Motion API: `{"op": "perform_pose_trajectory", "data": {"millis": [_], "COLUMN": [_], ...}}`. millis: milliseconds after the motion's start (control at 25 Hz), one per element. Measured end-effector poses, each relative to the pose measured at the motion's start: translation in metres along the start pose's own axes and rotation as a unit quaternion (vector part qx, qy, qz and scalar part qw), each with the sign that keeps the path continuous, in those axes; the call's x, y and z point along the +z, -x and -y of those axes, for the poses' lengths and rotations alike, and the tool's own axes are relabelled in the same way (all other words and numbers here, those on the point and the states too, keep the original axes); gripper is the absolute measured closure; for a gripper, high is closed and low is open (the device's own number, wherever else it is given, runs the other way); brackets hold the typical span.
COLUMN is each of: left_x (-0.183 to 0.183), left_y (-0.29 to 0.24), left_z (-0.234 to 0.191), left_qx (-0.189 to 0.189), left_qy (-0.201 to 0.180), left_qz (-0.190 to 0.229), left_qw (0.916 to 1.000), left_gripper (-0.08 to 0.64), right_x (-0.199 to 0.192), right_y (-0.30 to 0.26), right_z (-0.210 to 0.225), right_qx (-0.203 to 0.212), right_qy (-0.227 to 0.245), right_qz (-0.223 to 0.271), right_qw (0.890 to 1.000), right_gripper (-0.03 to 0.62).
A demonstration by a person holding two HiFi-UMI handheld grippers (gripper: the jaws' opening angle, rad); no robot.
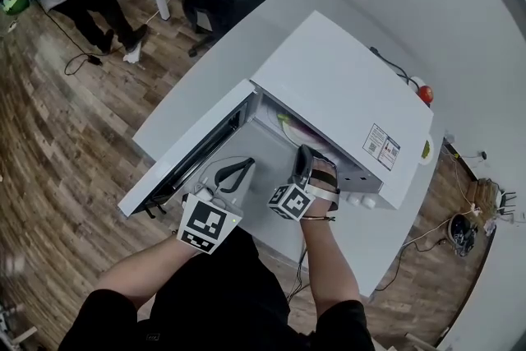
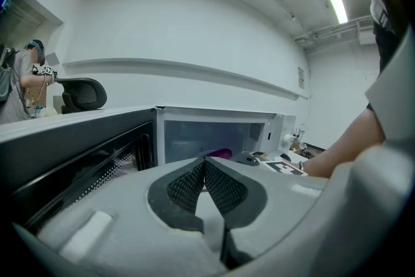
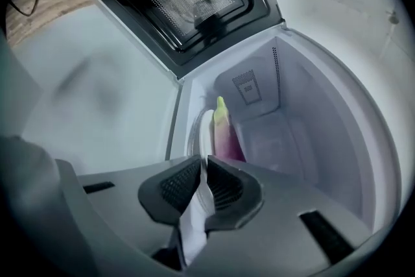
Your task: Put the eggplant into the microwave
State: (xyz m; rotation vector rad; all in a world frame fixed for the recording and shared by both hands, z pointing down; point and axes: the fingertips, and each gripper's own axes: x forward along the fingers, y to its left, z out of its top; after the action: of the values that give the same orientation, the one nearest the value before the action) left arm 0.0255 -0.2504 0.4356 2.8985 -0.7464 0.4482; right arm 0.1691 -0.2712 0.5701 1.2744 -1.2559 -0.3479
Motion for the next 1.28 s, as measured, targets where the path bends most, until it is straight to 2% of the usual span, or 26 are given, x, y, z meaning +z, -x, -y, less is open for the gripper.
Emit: {"op": "perform_pose_trajectory", "data": {"millis": [400, 680, 1000, 1200, 1280], "left_x": [0.006, 0.014, 0.03, 0.038, 0.039], "left_y": [0.006, 0.023, 0.066, 0.093, 0.102], "left_z": [-0.004, 0.0, 0.023, 0.038, 0.043], "left_qx": [0.003, -0.006, -0.025, -0.033, -0.032], "left_qy": [0.0, 0.007, 0.009, 0.02, 0.021], "left_qz": [0.005, 0.017, 0.026, 0.028, 0.029], "left_qw": [1.0, 0.9998, 0.9993, 0.9988, 0.9988], "left_gripper": [0.552, 0.552, 0.552, 0.552, 0.552], "right_x": [0.002, 0.011, 0.022, 0.028, 0.03], "right_y": [-0.01, 0.017, 0.087, 0.138, 0.159], "right_z": [0.004, 0.014, 0.02, 0.025, 0.027], "right_qx": [0.008, 0.008, 0.029, 0.059, 0.064], "right_qy": [-0.021, -0.046, -0.113, -0.184, -0.198], "right_qz": [-0.004, 0.018, 0.044, 0.072, 0.084], "right_qw": [1.0, 0.999, 0.992, 0.978, 0.975], "right_gripper": [0.549, 0.549, 0.549, 0.549, 0.549]}}
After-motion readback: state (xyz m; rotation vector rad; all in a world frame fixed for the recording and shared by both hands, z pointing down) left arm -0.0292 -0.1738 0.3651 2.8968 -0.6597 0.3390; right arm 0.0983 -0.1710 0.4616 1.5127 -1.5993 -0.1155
